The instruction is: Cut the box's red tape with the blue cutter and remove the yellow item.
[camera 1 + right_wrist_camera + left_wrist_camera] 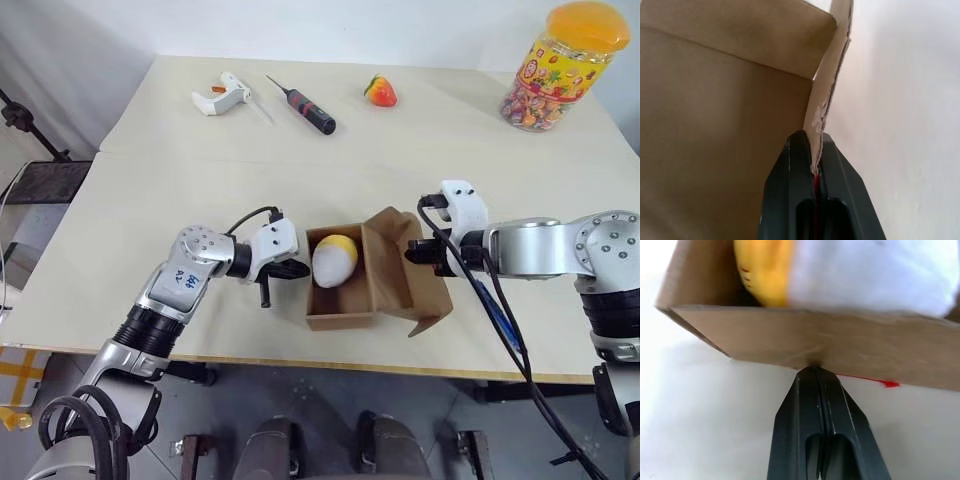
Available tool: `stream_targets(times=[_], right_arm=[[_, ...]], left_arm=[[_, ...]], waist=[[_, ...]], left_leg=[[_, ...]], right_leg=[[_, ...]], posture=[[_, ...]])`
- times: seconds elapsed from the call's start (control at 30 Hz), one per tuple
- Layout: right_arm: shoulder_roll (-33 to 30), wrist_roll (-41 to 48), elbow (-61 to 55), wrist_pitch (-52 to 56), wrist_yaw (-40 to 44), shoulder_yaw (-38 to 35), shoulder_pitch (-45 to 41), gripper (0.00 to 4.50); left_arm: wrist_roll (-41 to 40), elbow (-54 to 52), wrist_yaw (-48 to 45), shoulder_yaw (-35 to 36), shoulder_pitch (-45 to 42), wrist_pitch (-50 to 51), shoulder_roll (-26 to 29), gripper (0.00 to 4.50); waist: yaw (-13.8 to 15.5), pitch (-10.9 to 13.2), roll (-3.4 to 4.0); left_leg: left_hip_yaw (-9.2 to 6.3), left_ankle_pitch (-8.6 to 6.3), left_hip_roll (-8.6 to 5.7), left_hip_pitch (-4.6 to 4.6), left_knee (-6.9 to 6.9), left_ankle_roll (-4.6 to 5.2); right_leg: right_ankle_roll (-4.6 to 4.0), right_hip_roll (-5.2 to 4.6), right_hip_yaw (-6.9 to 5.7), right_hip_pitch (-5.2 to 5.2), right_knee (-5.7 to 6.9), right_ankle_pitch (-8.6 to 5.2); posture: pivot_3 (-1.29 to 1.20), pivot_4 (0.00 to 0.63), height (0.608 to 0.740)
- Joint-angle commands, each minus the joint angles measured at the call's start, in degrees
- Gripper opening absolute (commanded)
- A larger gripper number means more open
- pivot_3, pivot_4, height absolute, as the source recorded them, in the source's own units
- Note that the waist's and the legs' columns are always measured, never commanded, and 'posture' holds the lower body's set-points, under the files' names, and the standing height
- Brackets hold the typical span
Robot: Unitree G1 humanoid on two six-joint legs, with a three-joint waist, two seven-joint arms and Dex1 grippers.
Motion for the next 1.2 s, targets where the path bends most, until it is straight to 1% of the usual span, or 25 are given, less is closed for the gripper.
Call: stream_targets(times=[0.03,0.1,0.13,0.23,0.27,0.33,0.37,0.4,0.43,0.53,0.63,0.7,0.73,0.77,0.83,0.93,0.97,1.03,1.1,1.2], right_arm=[[-0.77,-3.85,-4.30,0.32,7.55,-3.03,0.65,0.66],[-1.51,-6.93,-5.01,0.89,11.10,-3.86,0.86,1.33],[-2.18,-8.57,-5.31,1.17,13.17,-4.23,0.97,1.64],[-6.84,-17.33,-7.09,2.66,23.61,-3.45,1.30,2.65],[-7.67,-19.46,-6.92,2.61,26.26,-3.63,1.53,3.10],[-9.48,-23.74,-6.60,1.88,31.45,-4.09,2.23,3.68],[-10.09,-25.68,-6.63,1.70,33.64,-4.18,2.49,4.05],[-12.01,-28.66,-6.84,0.74,37.49,-4.20,3.05,4.43],[-14.15,-31.74,-6.86,-0.66,41.56,-4.40,3.61,4.50],[-19.17,-39.52,-7.02,-5.20,52.33,-4.70,4.86,4.50],[-23.80,-44.62,-7.00,-8.64,62.10,-6.19,6.41,4.50],[-27.84,-46.49,-8.96,-11.65,70.19,-8.92,9.89,4.50],[-28.80,-47.28,-9.72,-12.69,72.83,-9.91,11.14,4.50],[-29.42,-47.90,-10.41,-13.73,75.05,-11.09,12.46,4.50],[-30.30,-47.32,-12.75,-14.91,79.75,-15.44,15.81,4.50],[-29.76,-46.45,-16.13,-15.12,83.32,-20.22,18.65,4.50],[-29.29,-46.46,-16.99,-14.96,83.59,-21.02,18.97,4.50],[-27.64,-45.67,-19.39,-13.53,81.69,-23.02,19.10,4.50],[-26.30,-45.11,-21.47,-11.96,79.62,-25.09,19.70,4.50],[-25.10,-44.50,-24.16,-9.67,77.35,-28.38,21.60,4.50]], left_arm=[[-0.28,0.09,1.01,1.92,-0.58,1.79,0.08,0.18],[-1.16,-0.35,0.09,2.66,-0.10,2.75,0.84,0.60],[-1.78,-0.76,-0.68,3.08,0.16,3.31,1.36,0.88],[-4.39,-1.43,-2.22,5.69,0.63,5.79,2.73,1.75],[-4.77,-1.18,-2.57,6.32,0.78,5.90,3.24,2.14],[-4.45,-0.33,-2.76,6.91,0.93,5.73,4.59,2.65],[-4.27,0.00,-2.79,7.08,0.95,5.58,5.03,2.96],[-4.19,1.32,-2.63,8.11,0.68,5.17,6.10,3.30],[-3.93,2.95,-2.68,9.07,0.19,4.56,7.56,3.60],[-2.59,7.10,-2.41,10.58,-2.62,1.67,10.73,4.49],[-2.56,8.68,-3.32,11.00,-7.09,0.56,12.74,4.49],[-2.28,9.37,-3.10,11.05,-11.99,-2.18,12.28,4.49],[-1.98,9.90,-2.99,10.94,-13.60,-3.57,11.98,4.49],[-1.73,10.36,-2.81,10.76,-15.09,-6.29,11.19,4.49],[-3.14,8.60,-5.44,8.16,-18.31,-6.50,6.96,4.49],[-3.65,7.55,-8.56,5.04,-19.90,-7.53,1.56,4.49],[-3.68,7.76,-9.09,4.58,-20.05,-7.57,0.38,4.49],[-2.71,7.99,-11.40,0.87,-20.38,-6.91,-3.00,4.49],[-0.89,8.22,-13.80,-2.72,-20.21,-7.51,-4.51,4.49],[0.88,9.81,-16.74,-5.77,-20.14,-10.19,-5.11,4.49]], waist=[[0.10,0.00,0.00],[0.08,0.00,0.00],[0.08,0.00,0.00],[0.09,0.00,0.00],[0.07,0.00,0.00],[0.06,0.00,0.00],[0.06,0.00,0.00],[0.06,0.00,0.00],[0.12,0.01,0.00],[0.07,0.01,0.00],[0.28,0.02,-0.02],[0.57,0.02,-0.03],[0.83,0.03,-0.04],[0.81,0.02,-0.05],[1.03,0.02,-0.05],[1.39,0.02,-0.05],[1.38,0.03,-0.06],[1.35,0.04,-0.07],[1.22,0.04,-0.07],[1.14,0.04,-0.08]], left_leg=[[-0.01,0.00,0.00,0.00,0.01,0.00],[-0.01,0.00,-0.02,0.00,0.02,0.00],[-0.01,0.00,-0.02,0.00,0.01,0.00],[0.00,0.00,-0.02,0.00,0.00,0.00],[-0.01,0.00,-0.02,-0.01,0.01,0.00],[0.00,0.00,-0.02,0.00,0.01,0.00],[0.02,0.00,-0.03,0.00,0.01,0.00],[0.02,0.00,-0.03,0.01,0.01,0.00],[0.02,0.00,-0.03,0.01,0.01,0.00],[0.05,0.00,-0.05,0.01,0.00,0.00],[0.14,0.00,-0.06,-0.01,0.01,0.00],[0.18,0.00,-0.08,-0.01,0.05,0.00],[0.20,0.00,-0.13,-0.03,0.05,0.00],[0.23,0.00,-0.13,-0.04,0.06,0.00],[0.26,0.00,-0.15,-0.02,0.04,0.01],[0.41,0.00,-0.18,-0.01,0.09,0.01],[0.42,0.00,-0.17,0.00,0.10,0.01],[0.42,0.00,-0.16,0.00,0.12,0.00],[0.41,0.00,-0.17,0.02,0.11,0.00],[0.39,0.00,-0.38,0.01,0.10,0.00]], right_leg=[[0.00,0.00,0.00,0.00,0.02,0.00],[0.00,0.00,0.00,0.01,0.01,0.00],[0.00,0.00,-0.01,0.01,0.02,0.00],[0.00,0.00,-0.01,0.00,0.01,0.00],[0.00,0.01,-0.01,0.00,0.00,0.00],[0.00,0.00,0.00,0.00,0.00,0.00],[0.00,0.01,0.00,0.00,0.01,0.00],[0.00,0.01,0.00,0.00,0.01,0.00],[0.00,0.01,0.00,0.00,0.02,0.00],[0.00,0.01,0.01,-0.02,0.00,0.00],[0.01,0.01,0.00,-0.04,0.00,0.00],[0.02,0.00,-0.02,0.01,0.00,0.01],[0.03,-0.03,-0.03,0.02,0.00,0.01],[0.04,-0.02,-0.05,0.03,-0.02,0.02],[0.07,-0.03,-0.04,0.03,-0.02,0.03],[0.09,-0.03,-0.07,0.10,-0.02,0.04],[0.09,-0.02,-0.06,0.09,-0.01,0.04],[0.09,0.00,-0.06,0.08,0.00,0.04],[0.08,0.01,-0.05,0.07,0.00,0.04],[0.08,0.02,-0.04,0.04,0.01,0.04]], posture=[[0.00,0.150,0.740],[0.00,0.150,0.740],[0.00,0.150,0.740],[0.00,0.150,0.740],[0.00,0.150,0.740],[0.00,0.150,0.740],[0.00,0.150,0.740],[0.00,0.150,0.740],[0.00,0.150,0.740],[0.00,0.150,0.740],[0.00,0.150,0.740],[0.00,0.150,0.740],[0.00,0.150,0.740],[0.00,0.150,0.740],[0.00,0.150,0.740],[0.00,0.150,0.740],[0.00,0.150,0.740],[0.00,0.150,0.740],[0.00,0.150,0.740],[0.00,0.150,0.740]])
